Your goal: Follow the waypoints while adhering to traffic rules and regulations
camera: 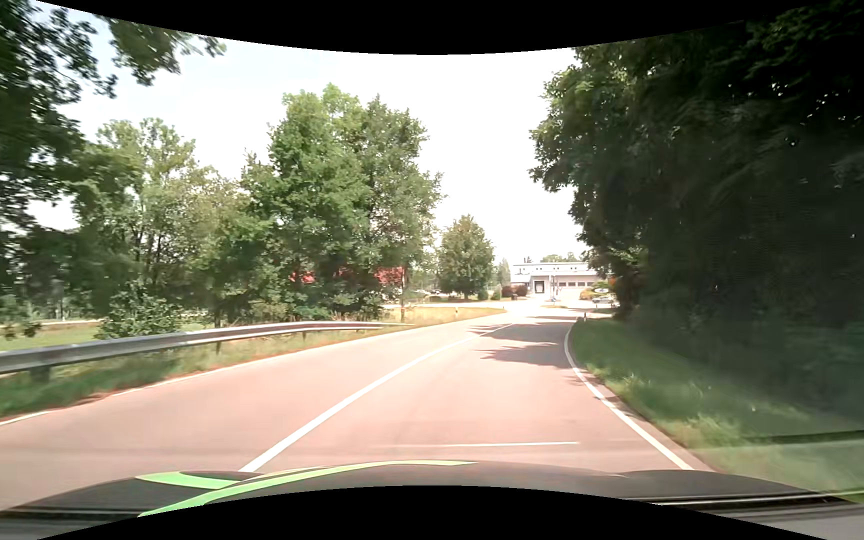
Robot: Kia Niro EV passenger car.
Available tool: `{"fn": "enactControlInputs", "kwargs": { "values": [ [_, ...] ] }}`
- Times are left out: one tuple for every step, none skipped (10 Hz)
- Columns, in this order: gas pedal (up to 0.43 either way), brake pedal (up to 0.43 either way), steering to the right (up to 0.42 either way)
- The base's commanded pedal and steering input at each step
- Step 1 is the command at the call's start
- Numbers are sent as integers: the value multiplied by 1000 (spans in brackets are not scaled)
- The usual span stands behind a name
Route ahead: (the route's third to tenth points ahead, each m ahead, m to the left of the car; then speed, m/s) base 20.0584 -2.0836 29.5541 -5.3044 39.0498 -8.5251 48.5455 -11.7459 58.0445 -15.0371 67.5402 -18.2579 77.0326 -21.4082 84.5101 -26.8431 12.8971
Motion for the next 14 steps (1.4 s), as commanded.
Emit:
{"fn": "enactControlInputs", "kwargs": {
  "values": [
    [118, 0, 99],
    [118, 0, 97],
    [118, 0, 94],
    [118, 0, 91],
    [118, 0, 87],
    [118, 0, 84],
    [130, 0, 78],
    [138, 0, 73],
    [150, 0, 66],
    [150, 0, 60],
    [150, 0, 54],
    [150, 0, 49],
    [150, 0, 42],
    [150, 0, 35]
  ]
}}
